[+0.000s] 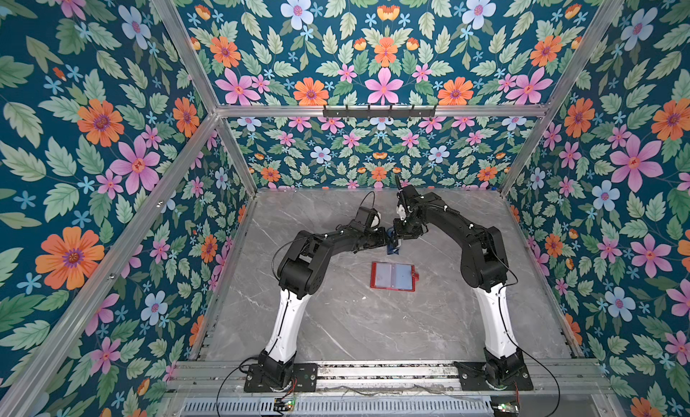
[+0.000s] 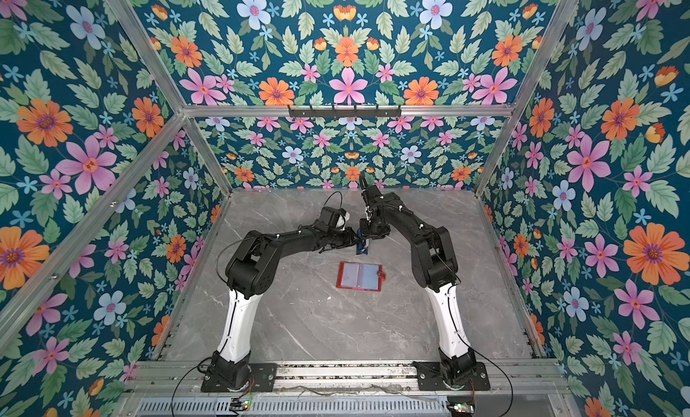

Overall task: Insert credit cards into a card holder
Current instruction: Pick up the credit card from the storage box.

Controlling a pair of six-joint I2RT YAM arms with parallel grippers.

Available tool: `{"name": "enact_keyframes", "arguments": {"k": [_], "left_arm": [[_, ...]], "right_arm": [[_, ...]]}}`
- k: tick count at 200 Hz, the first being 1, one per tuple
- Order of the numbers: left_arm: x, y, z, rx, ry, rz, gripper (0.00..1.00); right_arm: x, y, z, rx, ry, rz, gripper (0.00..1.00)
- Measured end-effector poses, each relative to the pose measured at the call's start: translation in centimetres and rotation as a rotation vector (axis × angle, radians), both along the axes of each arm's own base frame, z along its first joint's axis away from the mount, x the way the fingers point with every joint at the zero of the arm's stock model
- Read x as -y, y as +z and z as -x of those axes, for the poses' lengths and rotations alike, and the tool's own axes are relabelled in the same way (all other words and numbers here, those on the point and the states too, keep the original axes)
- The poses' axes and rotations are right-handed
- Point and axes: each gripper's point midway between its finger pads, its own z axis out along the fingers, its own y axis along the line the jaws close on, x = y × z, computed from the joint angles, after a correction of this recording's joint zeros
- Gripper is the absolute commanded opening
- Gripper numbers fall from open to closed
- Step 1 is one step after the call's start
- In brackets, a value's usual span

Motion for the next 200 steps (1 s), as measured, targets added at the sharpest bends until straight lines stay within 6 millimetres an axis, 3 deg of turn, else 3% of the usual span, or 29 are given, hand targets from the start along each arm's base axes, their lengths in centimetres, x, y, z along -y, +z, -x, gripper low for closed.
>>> {"name": "enact_keyframes", "arguments": {"k": [200], "left_arm": [[0.82, 0.04, 0.63, -0.015, 0.028, 0.008, 0.25]], "right_arm": [[0.72, -0.46, -0.21, 0.009, -0.055, 0.058, 0.32]]}}
